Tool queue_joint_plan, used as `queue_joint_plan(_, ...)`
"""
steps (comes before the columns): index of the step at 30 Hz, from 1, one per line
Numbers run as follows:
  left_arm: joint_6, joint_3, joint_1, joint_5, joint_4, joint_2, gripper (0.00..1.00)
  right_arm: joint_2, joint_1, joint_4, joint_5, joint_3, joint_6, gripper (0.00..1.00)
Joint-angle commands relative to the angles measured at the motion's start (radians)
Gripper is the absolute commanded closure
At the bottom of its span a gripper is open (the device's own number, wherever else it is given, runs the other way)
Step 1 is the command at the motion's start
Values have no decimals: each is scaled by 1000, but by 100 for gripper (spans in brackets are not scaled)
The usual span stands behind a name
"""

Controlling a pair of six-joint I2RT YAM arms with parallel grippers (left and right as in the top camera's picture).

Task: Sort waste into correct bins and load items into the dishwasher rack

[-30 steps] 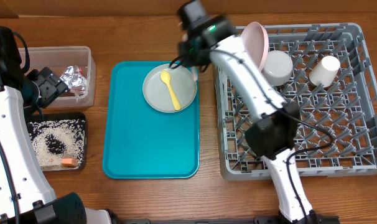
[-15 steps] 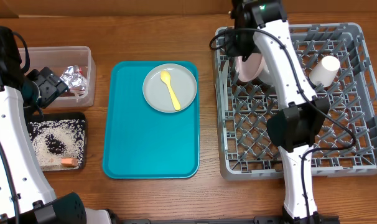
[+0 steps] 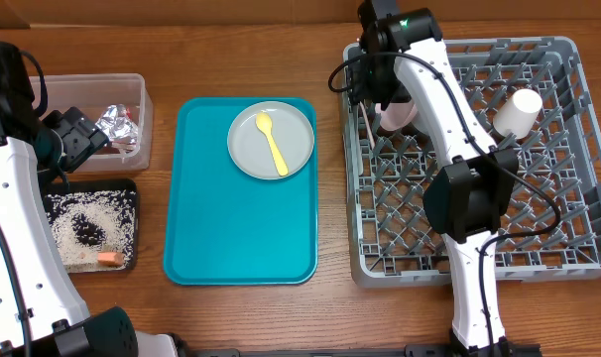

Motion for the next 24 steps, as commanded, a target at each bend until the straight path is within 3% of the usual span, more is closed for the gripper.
queue_joint_plan(1, 19, -5, 0, -13, 1, -2, 0, -35, 20, -46, 6, 105, 29, 29)
queue_joint_plan(5, 19, -5, 0, -13, 1, -2, 0, -37, 80, -73, -94, 189, 27, 28)
queue_joint_plan(9, 19, -5, 0, -13, 1, -2, 0, -36, 159, -18, -111, 163, 20, 25)
queue_joint_plan(16, 19, -5, 0, -13, 1, -2, 0, -36, 309, 229, -35, -90, 34, 22)
queue_joint_plan(24, 19, -5, 0, -13, 1, -2, 0, -36, 338, 333, -73, -307, 63, 22)
